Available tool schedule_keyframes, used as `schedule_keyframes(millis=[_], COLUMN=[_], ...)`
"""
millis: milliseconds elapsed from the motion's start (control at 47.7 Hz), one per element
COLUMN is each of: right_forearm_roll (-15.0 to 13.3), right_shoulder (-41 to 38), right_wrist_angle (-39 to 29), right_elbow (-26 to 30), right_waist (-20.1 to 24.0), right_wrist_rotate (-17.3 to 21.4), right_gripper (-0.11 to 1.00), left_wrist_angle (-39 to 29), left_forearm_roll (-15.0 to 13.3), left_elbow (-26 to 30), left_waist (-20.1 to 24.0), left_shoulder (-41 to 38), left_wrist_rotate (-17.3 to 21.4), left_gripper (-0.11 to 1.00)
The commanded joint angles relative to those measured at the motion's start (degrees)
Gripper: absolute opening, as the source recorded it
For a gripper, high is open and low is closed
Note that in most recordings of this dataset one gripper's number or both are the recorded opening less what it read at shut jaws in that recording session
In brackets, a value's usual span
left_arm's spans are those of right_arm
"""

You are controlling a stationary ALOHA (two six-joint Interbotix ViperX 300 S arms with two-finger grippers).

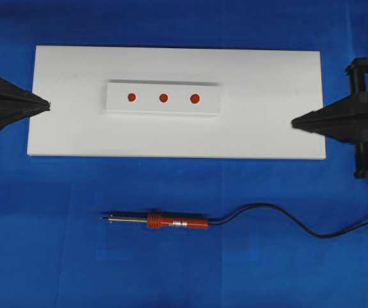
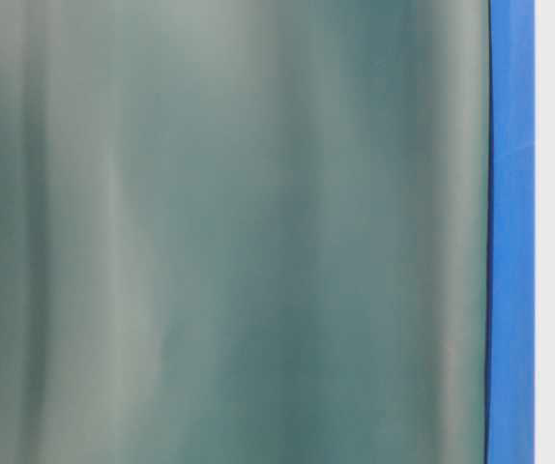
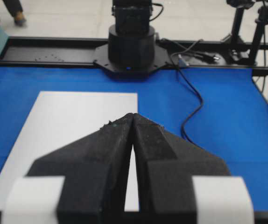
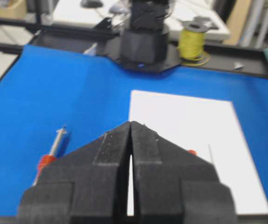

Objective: Touch the tip of the soldering iron to the mark.
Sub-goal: 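Move the right gripper down toward the red soldering iron handle, then close the right gripper around the red soldering iron handle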

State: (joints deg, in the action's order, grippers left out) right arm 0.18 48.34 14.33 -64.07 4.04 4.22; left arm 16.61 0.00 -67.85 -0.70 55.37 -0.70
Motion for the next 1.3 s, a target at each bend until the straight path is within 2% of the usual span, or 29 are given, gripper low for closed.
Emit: schedule_keyframes(millis=[0, 84, 147, 210, 357, 420, 755, 1280], right_forearm_roll=[0.2, 0.3, 0.2, 0.2, 0.3, 0.3, 1.1, 8.5], right_shoulder=[-2.5, -5.4, -8.4, -11.0, -17.2, -20.3, -33.2, -52.0], right_wrist_angle=[0.1, -0.3, -0.8, -1.6, -2.9, -3.0, -4.7, 0.1], right_elbow=[3.1, 5.2, 6.8, 8.2, 11.9, 13.7, 20.7, 27.5], right_waist=[1.0, 1.5, 1.7, 1.8, 3.1, 3.9, 6.7, 9.3], right_wrist_rotate=[0.8, 2.2, 3.4, 4.4, 5.4, 5.7, 8.9, 8.9], right_gripper=[-0.03, 0.06, 0.17, 0.33, 0.78, 0.88, 0.86, 0.86], left_wrist_angle=[0.6, 0.6, 0.6, 0.6, 0.6, 0.6, 0.9, 1.1], left_forearm_roll=[0.1, 0.1, 0.1, 0.1, 0.1, 0.1, 0.1, 0.1], left_elbow=[0.4, 0.4, 0.4, 0.4, 0.3, 0.3, 0.3, -0.2], left_waist=[-0.1, -0.1, -0.1, -0.2, -0.2, -0.1, -0.1, -0.1], left_shoulder=[-0.4, -0.4, -0.4, -0.3, -0.3, -0.2, -0.2, -0.2], left_wrist_rotate=[0.1, 0.1, 0.1, 0.1, 0.1, 0.1, 0.1, 0.1], left_gripper=[0.0, 0.0, 0.0, 0.0, 0.0, 0.0, 0.0, 0.0])
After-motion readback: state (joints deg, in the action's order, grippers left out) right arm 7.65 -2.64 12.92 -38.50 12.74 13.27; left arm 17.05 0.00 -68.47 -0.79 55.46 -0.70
